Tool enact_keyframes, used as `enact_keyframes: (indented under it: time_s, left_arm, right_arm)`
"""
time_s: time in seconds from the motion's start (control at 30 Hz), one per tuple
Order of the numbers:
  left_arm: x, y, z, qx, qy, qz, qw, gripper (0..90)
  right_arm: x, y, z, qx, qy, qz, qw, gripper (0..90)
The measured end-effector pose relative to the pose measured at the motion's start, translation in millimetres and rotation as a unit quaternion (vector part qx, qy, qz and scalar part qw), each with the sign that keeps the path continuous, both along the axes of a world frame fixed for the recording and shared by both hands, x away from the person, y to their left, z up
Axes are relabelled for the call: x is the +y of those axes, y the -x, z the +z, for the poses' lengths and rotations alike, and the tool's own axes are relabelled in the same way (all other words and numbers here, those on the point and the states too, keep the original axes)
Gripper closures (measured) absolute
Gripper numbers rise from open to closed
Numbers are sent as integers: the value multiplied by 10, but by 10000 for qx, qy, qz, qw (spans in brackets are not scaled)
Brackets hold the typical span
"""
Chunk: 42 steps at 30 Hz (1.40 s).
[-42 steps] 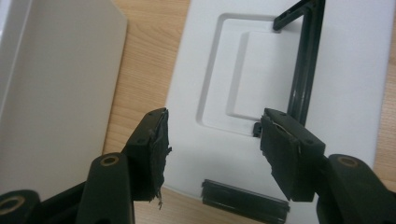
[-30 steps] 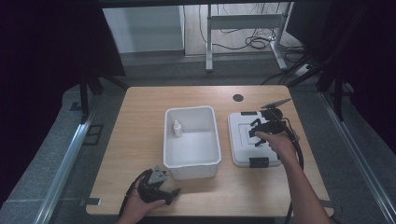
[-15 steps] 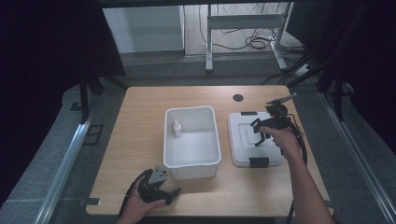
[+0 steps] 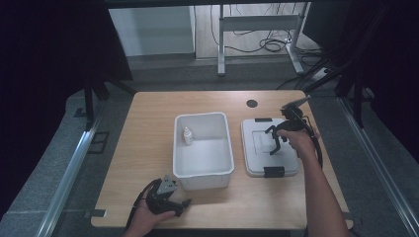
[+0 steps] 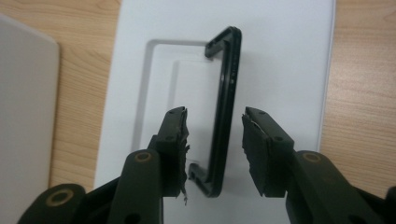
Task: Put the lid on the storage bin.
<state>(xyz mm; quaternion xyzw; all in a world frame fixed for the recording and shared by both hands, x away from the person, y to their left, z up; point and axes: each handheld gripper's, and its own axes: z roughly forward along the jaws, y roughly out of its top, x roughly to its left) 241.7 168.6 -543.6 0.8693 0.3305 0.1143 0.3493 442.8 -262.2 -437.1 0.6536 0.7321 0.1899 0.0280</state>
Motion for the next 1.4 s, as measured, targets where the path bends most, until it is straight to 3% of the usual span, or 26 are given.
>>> enact_keyframes:
  time_s: [0.1, 0.13, 0.57, 0.8, 0.83, 1.17, 1.4]
  left_arm:
    - [0, 0, -1, -3, 5, 0, 10000, 117]
    - [0, -1, -1, -2, 6, -1, 10000, 118]
    - [-2, -2, -2, -6, 5, -9, 10000, 117]
    - [-2, -2, -1, -6, 4, -10, 10000, 117]
    - [-2, -2, -1, -6, 3, -10, 10000, 117]
    - [-2, -2, -1, -6, 0, -8, 10000, 118]
    - [-4, -1, -1, -4, -1, 4, 10000, 118]
  right_arm:
    - [-33, -34, -37, 77, -46, -54, 9999, 632]
    - [-74, -63, -57, 136, -181, -87, 9997, 651]
    - [-56, -208, -186, 519, -128, 70, 9985, 739]
    - [8, -234, -221, 545, -202, 1, 9983, 837]
    - [12, -234, -216, 539, -275, -22, 9982, 841]
    - [107, -193, -179, 551, -142, -57, 9984, 855]
    - [132, -102, -60, 473, -91, -64, 9988, 855]
